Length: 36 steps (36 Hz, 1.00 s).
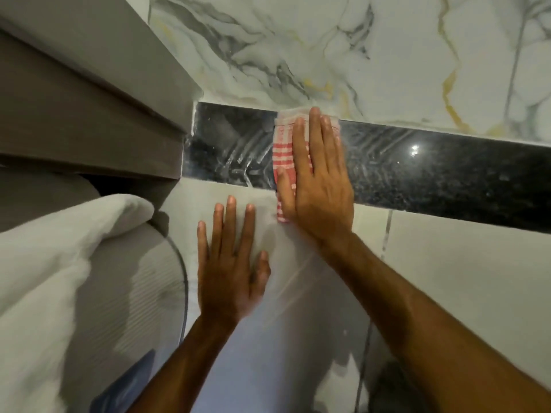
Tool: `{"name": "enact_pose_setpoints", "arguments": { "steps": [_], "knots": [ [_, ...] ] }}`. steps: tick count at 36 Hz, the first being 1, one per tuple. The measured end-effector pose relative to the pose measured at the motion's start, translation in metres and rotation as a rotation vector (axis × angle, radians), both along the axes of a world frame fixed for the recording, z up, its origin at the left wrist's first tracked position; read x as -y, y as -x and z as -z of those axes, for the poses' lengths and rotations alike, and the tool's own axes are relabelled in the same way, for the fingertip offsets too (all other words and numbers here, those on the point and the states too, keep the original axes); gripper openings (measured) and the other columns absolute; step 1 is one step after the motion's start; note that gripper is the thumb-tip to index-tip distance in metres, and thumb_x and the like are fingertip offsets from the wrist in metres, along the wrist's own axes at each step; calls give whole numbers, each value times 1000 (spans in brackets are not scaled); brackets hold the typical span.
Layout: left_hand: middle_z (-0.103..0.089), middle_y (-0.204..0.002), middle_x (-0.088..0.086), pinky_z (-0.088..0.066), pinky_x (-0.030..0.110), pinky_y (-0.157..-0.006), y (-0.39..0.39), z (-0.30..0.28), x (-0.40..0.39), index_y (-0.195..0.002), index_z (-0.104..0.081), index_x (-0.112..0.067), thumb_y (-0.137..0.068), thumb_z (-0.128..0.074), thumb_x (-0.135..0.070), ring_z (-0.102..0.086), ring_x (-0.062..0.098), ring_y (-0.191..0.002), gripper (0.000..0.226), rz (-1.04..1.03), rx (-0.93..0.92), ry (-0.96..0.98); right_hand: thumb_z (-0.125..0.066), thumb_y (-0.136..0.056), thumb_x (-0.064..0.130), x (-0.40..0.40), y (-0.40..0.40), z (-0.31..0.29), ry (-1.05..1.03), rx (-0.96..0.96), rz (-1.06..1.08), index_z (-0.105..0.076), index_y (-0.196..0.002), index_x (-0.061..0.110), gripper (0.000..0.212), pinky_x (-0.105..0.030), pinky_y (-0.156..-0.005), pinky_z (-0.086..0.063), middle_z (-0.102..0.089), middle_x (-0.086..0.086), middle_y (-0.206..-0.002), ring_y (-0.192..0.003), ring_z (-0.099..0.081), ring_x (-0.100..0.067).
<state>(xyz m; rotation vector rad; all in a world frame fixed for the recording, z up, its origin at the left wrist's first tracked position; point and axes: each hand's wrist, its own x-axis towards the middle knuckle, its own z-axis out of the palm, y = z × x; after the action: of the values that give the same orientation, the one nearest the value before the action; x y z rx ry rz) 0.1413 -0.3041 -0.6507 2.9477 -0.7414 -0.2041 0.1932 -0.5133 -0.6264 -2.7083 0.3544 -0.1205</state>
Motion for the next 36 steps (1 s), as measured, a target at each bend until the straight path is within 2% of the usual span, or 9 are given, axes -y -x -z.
{"name": "enact_pose_setpoints", "arguments": {
  "steps": [5, 9, 13, 19, 24, 28, 31, 34, 36],
  "knots": [
    [-21, -182, 18, -16, 63, -137, -1, -5, 2, -173, -28, -15, -111, -33, -49, -17, 36, -170, 71, 7, -10, -17, -38, -118, 31, -17, -11, -4, -42, -128, -85, -8, -175, 5, 70, -47, -144, -3, 0, -15, -185, -174, 0, -28],
    [-26, -180, 18, -21, 64, -135, -2, -10, 5, -170, -35, -13, -110, -36, -48, -23, 38, -167, 70, -5, -24, -8, -35, -117, 33, -15, 33, -9, -82, -187, -59, -5, -176, 14, 69, -40, -143, 1, 3, -4, -186, -173, 7, -18],
    [-31, -177, 20, -27, 68, -131, -2, -15, 7, -168, -39, -12, -108, -38, -47, -29, 41, -164, 70, -29, -34, 18, -33, -115, 32, -6, 67, -14, -6, -184, 18, -9, -176, 10, 69, -39, -142, 0, 0, -8, -185, -174, 1, -22],
    [-31, -177, 19, -23, 66, -134, 0, -10, 6, -168, -38, -8, -109, -36, -48, -27, 38, -166, 71, -54, -5, 65, -32, -118, 30, -1, -20, -12, 29, -137, 105, 1, -175, 4, 71, -48, -143, -3, 6, -16, -185, -174, 5, -29],
    [-22, -180, 20, -22, 63, -136, 8, -6, 1, -171, -29, -5, -110, -33, -49, -21, 36, -168, 76, -179, 26, 36, -28, -119, 39, -44, -61, -11, 25, -126, -201, 1, -175, 8, 71, -46, -143, 3, 8, -14, -185, -174, 7, -28],
    [-19, -181, 20, -25, 60, -135, 16, -7, -10, -171, -25, -1, -109, -37, -41, -19, 36, -169, 74, -265, 46, 44, -34, -117, 36, -47, 5, -11, 35, -138, -511, -10, -176, 12, 68, -43, -141, 4, 0, -9, -186, -173, 4, -23],
    [-21, -181, 21, -27, 60, -135, 14, -7, -10, -171, -26, -1, -110, -33, -40, -21, 36, -169, 73, -259, 44, 34, -32, -115, 39, -11, 61, -12, 57, -155, -636, -16, -176, 15, 67, -43, -143, -11, -6, -5, -186, -174, -4, -20],
    [-19, -182, 19, -25, 60, -135, 11, -5, -9, -172, -24, -3, -109, -30, -41, -19, 34, -170, 74, -263, 22, 49, -31, -114, 40, 20, 60, -13, 29, -136, -488, -19, -175, 14, 68, -51, -141, -22, -12, -7, -186, -174, -11, -22],
    [-16, -183, 18, -20, 58, -137, 12, -3, -10, -173, -21, -3, -109, -30, -42, -16, 32, -170, 74, -261, 22, 57, -28, -114, 42, 20, 35, -14, 1, -141, -263, -15, -176, 14, 70, -51, -142, -16, -9, -7, -186, -174, -7, -23]
  ]
}}
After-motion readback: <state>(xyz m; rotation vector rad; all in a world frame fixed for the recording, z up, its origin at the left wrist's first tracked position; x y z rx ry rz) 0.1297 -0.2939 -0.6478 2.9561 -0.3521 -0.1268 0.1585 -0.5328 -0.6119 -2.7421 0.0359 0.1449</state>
